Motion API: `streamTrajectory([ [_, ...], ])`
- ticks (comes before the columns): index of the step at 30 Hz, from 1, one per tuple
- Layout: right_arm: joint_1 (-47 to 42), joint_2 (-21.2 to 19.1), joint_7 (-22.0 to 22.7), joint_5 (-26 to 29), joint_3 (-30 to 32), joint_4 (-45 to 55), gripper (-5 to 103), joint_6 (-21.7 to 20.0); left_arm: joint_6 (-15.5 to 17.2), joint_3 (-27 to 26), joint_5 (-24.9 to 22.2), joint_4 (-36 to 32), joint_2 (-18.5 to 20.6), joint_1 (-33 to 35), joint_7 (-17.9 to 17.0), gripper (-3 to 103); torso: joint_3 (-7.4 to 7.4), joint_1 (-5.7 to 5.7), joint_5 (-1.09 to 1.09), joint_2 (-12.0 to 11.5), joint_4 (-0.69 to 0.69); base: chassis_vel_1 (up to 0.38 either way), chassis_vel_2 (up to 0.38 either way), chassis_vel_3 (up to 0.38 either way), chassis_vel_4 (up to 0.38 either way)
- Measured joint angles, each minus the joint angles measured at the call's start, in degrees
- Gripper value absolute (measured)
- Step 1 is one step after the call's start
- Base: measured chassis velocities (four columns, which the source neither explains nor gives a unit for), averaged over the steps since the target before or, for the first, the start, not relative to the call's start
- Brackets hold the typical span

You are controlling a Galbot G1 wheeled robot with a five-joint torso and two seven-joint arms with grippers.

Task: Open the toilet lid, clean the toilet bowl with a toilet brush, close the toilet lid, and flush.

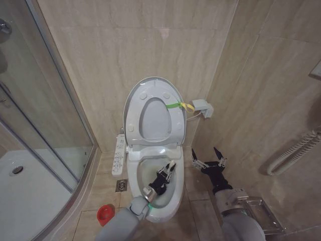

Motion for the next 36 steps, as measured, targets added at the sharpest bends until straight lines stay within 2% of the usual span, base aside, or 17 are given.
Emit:
streamTrajectory([
  [5,0.0,0.0,0.0,0.0,0.0,0.0,100,0.0,1.2,-2.9,2.9,-5.7,1.4,0.9,-1.7,19,0.01,0.0,0.0,0.0,-0.01,0.0,0.0,0.0,0.0],
  [6,0.0,0.0,0.0,0.0,0.0,0.0,100,0.0,1.8,-4.3,3.7,-8.5,2.2,1.7,-2.4,19,0.01,0.0,0.0,0.0,-0.01,0.0,0.0,0.0,0.0],
  [13,0.0,0.0,0.0,0.0,0.0,0.0,100,0.0,2.8,-8.1,6.0,-15.6,3.9,4.0,-3.9,19,0.01,0.0,-0.01,0.0,0.0,0.0,0.0,0.0,0.0],
  [17,0.0,0.0,0.0,0.0,0.0,0.0,100,0.0,4.0,-10.4,6.9,-21.0,5.2,5.3,-5.9,19,0.01,0.0,-0.01,0.0,0.0,0.0,0.0,0.0,0.0],
  [27,0.0,0.0,0.0,0.0,0.0,0.0,100,0.0,7.0,-13.6,4.3,-31.5,9.0,9.0,-8.0,19,0.01,0.0,0.0,0.0,0.0,0.0,0.0,0.0,0.0],
  [36,0.0,0.0,0.0,0.0,0.0,0.0,100,0.0,10.0,-17.2,1.6,-38.5,10.8,17.2,-9.8,19,0.0,0.0,0.0,0.0,0.0,0.0,0.0,0.0,0.0],
])
